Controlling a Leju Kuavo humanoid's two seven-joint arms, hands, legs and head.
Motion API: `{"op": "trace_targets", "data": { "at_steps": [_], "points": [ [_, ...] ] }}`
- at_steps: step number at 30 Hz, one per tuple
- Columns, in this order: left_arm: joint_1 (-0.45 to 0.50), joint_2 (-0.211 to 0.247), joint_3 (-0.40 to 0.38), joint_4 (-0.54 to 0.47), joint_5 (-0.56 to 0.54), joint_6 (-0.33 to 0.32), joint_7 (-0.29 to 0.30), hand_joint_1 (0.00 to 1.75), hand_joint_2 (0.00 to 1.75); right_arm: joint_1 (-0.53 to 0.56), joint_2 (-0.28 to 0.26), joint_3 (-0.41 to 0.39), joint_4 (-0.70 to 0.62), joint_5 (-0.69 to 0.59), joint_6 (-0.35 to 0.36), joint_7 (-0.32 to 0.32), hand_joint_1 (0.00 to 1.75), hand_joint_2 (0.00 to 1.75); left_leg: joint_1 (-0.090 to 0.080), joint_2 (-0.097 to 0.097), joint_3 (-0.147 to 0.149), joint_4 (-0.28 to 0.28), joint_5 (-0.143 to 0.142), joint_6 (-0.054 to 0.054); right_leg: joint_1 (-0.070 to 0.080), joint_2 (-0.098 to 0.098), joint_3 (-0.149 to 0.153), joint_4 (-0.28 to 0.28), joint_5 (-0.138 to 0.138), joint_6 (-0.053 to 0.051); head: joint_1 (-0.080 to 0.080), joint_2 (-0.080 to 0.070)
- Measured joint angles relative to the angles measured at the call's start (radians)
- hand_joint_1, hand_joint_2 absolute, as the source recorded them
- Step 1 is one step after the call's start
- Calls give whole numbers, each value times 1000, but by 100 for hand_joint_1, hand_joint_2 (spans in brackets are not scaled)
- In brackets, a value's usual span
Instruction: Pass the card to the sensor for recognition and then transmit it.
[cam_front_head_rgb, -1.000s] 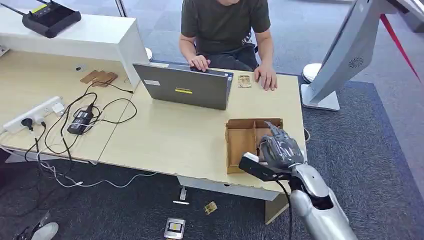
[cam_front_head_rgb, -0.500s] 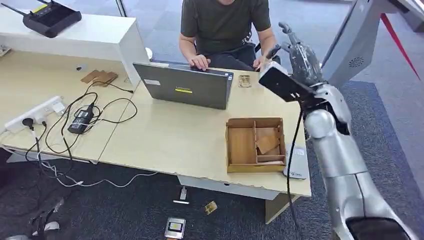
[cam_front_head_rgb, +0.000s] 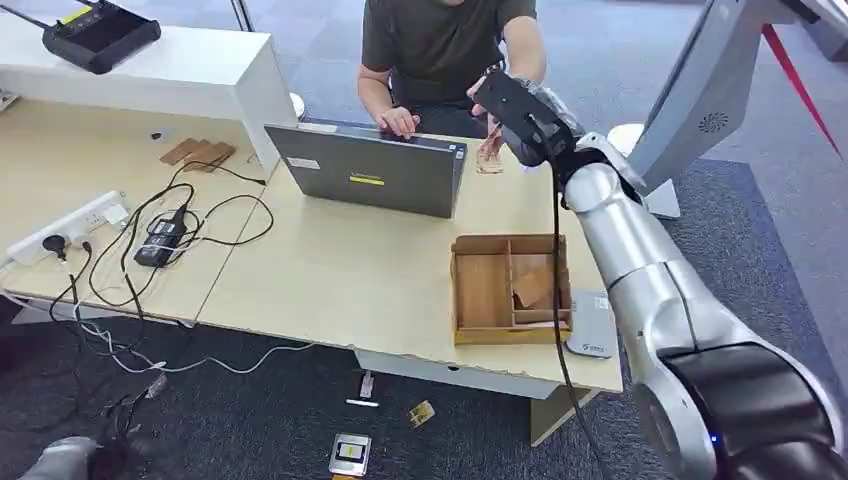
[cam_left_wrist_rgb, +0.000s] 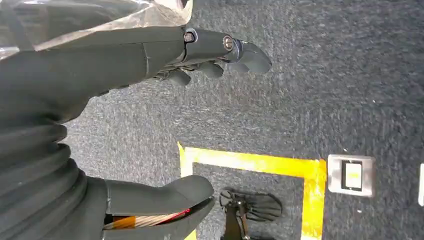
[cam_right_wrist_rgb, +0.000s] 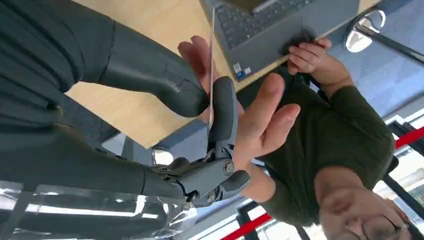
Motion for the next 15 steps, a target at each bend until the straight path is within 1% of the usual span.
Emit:
{"op": "trace_targets", "data": {
  "at_steps": [2,3,4,7,11,14,15],
  "points": [
    [-3,-6,-6,0,-8,-2,1,0,175,-4,6,-3,35,6,-3,2,175,175,0,0,0,0,0,0,0,0,0,0,0,0,0,0],
    [-6,-9,-10,0,-13,-4,5,0,175,-6,6,-3,54,13,-6,8,82,175,0,0,0,0,0,0,0,0,0,0,0,0,0,0],
    [-8,-12,-13,0,-15,-6,8,0,175,-6,6,-3,66,18,-8,10,0,175,0,0,0,0,0,0,0,0,0,0,0,0,0,0],
    [-16,-19,-20,0,-18,-7,12,0,175,-7,5,-4,95,22,-12,12,0,175,0,0,0,0,0,0,0,0,0,0,0,0,0,0],
    [-20,-22,-29,0,-19,-6,15,0,175,-7,-1,-9,123,15,-30,30,0,175,0,0,1,0,0,0,0,0,0,0,0,0,0,0],
    [-19,-22,-34,0,-19,-6,15,0,175,-8,-13,-22,138,-8,-58,33,0,175,0,0,1,0,0,0,0,0,0,0,0,0,0,0],
    [-19,-22,-34,0,-17,-3,14,0,175,-9,-22,-32,144,-33,-78,30,0,175,0,0,0,0,0,0,0,0,0,0,0,0,0,0]
  ]
}}
